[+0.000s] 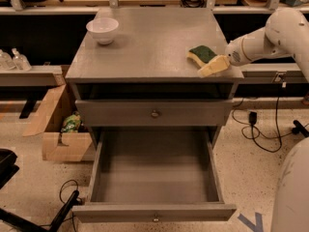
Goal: Place sponge into middle drawer
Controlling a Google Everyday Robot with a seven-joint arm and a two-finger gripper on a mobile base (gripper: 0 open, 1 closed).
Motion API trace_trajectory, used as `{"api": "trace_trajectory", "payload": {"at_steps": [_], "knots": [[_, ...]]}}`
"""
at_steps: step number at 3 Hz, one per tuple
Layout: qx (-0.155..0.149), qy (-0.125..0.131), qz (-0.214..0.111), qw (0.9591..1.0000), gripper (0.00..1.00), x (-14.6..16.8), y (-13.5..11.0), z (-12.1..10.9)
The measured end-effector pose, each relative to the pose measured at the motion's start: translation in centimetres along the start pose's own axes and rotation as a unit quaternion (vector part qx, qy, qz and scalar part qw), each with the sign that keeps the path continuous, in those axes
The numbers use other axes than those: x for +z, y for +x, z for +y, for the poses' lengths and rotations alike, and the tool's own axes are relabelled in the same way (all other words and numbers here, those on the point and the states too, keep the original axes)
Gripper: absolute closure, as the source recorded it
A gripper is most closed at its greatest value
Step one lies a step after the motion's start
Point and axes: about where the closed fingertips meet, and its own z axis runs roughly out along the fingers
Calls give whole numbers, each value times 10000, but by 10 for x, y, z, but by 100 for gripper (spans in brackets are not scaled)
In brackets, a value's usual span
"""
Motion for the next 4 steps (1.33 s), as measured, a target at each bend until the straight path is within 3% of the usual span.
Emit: {"api": "trace_trajectory", "payload": {"at_steps": [4], "knots": [[-43, -84, 101, 9999, 94, -12, -11, 6]]}}
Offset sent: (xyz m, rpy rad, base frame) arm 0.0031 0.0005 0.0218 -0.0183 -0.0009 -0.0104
